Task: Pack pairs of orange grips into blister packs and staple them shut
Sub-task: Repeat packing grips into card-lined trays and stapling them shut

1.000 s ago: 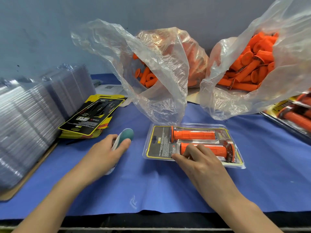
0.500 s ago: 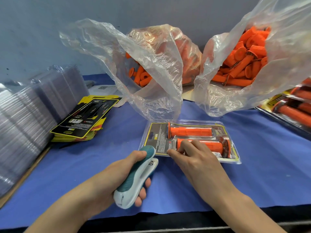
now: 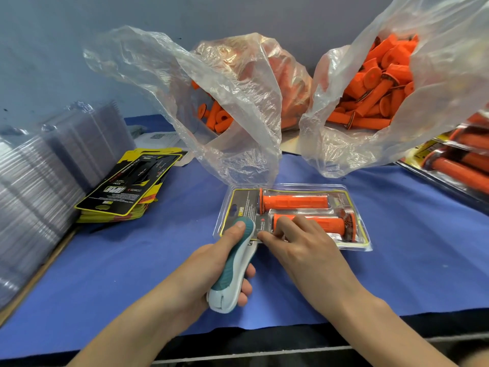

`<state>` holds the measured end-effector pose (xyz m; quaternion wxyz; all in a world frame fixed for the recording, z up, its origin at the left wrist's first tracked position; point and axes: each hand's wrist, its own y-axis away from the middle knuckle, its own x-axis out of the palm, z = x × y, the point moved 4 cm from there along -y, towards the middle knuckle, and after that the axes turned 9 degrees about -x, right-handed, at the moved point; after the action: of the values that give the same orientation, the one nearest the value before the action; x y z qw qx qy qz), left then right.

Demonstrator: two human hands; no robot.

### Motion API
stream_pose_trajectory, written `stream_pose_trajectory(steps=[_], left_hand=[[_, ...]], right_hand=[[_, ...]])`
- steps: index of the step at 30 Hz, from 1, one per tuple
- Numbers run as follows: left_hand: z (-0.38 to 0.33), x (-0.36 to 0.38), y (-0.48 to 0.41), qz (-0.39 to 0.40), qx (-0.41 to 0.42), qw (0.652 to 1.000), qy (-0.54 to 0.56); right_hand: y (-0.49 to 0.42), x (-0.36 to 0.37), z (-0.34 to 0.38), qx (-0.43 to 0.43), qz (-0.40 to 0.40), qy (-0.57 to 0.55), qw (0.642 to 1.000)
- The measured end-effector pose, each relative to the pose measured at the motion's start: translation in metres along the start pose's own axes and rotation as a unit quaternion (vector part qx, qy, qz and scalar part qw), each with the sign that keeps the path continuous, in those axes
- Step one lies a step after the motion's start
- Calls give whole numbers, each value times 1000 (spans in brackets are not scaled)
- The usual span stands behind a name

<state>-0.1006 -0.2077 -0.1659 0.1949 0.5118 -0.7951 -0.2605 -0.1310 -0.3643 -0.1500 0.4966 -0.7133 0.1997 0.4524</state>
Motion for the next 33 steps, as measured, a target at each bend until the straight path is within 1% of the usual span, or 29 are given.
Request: stream_pose_trajectory(steps=[6,11,13,21,25,28,30,33], left_hand=[[0,8,-6,-22,7,999,32],[2,6,-10,-34,4,999,15],[3,6,-12,-35,8,999,28],[0,8,-13,-23,3,997,72],[1,8,-11,-31,-3,996,80],[0,10,-10,-32,-2,994,101],[-1,13,-8,-14,1,994,113],[-2,16,-7,-2,2,994,112]], right_hand=[[3,7,3,-28,-12,9,999],[2,12,2,-35,-14,21,999],[3,13,2,-38,-10,22,999],[3,15,4,-47,-12,24,999],[4,17,5,-45,-20,20,999],[1,19,4,-9,-30,13,999],[-3,21,6,4,-22,16,1000],[-12,19,12,-23,-1,32,999]])
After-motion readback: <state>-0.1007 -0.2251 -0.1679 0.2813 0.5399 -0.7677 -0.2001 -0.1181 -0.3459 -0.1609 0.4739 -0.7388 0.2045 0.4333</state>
